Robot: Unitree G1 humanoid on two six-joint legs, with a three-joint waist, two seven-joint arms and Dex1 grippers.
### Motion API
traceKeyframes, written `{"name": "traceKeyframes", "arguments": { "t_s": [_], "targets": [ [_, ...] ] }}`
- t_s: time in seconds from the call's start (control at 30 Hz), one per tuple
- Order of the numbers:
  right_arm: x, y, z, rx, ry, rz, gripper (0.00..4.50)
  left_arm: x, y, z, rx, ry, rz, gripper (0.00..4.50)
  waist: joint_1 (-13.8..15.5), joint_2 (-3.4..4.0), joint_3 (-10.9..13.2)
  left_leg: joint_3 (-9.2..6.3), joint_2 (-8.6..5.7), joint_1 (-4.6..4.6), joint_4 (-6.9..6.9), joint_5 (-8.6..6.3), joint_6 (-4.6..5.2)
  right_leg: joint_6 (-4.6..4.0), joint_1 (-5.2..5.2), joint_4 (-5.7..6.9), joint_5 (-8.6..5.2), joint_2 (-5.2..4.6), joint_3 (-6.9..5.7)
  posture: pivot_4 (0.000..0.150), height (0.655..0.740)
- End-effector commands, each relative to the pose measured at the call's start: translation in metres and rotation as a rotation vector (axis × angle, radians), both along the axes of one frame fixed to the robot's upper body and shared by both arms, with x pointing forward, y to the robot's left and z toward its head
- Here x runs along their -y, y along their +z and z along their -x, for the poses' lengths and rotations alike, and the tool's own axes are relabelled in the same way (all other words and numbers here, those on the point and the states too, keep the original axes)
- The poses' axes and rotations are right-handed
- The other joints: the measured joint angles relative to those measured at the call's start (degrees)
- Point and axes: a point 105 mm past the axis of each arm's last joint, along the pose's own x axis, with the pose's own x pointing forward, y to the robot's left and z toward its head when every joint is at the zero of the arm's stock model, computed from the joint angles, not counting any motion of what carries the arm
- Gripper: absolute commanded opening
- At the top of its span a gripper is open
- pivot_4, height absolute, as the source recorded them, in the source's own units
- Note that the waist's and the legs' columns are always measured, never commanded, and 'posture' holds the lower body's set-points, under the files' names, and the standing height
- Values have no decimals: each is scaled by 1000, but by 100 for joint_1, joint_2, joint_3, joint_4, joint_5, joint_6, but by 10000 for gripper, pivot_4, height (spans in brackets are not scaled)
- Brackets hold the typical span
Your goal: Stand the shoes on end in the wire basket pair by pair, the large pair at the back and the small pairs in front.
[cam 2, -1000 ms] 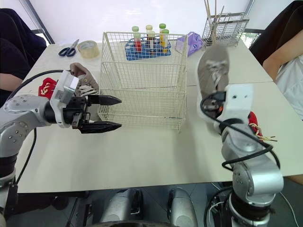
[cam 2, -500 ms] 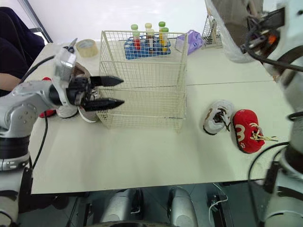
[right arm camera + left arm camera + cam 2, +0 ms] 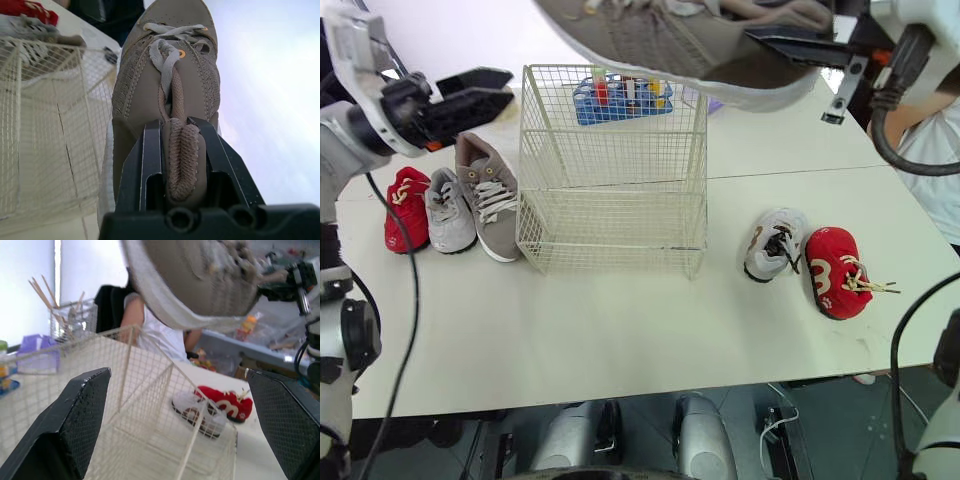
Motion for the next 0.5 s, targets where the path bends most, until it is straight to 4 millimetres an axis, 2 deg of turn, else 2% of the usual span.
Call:
{"name": "traceKeyframes", "arguments": {
  "t_s": [0.03, 0.27, 0.5],
  "targets": [
    [-10, 6, 8, 92, 60, 75, 2189, -12, 22, 4, 35, 9, 49, 45000, 13, -9, 3, 0, 0, 0, 1, 0, 0, 0, 1, 0, 0, -1, 0, 1500, 7400],
    [-14, -11, -5, 143, 91, 166, 2189, -5, 29, 18, -5, -110, 45, 45000, 2, -42, 28, 6, -1, -1, 5, 0, 0, 1, 1, 4, 0, -4, 1, 1500, 7400],
    [-23, -23, -9, 184, 137, 229, 2189, 4, 26, 12, -48, -127, 35, 45000, 0, -42, 30, 6, -1, 0, 6, 2, -4, 1, 1, 8, 0, -4, 1, 1500, 7400]
  ]
}}
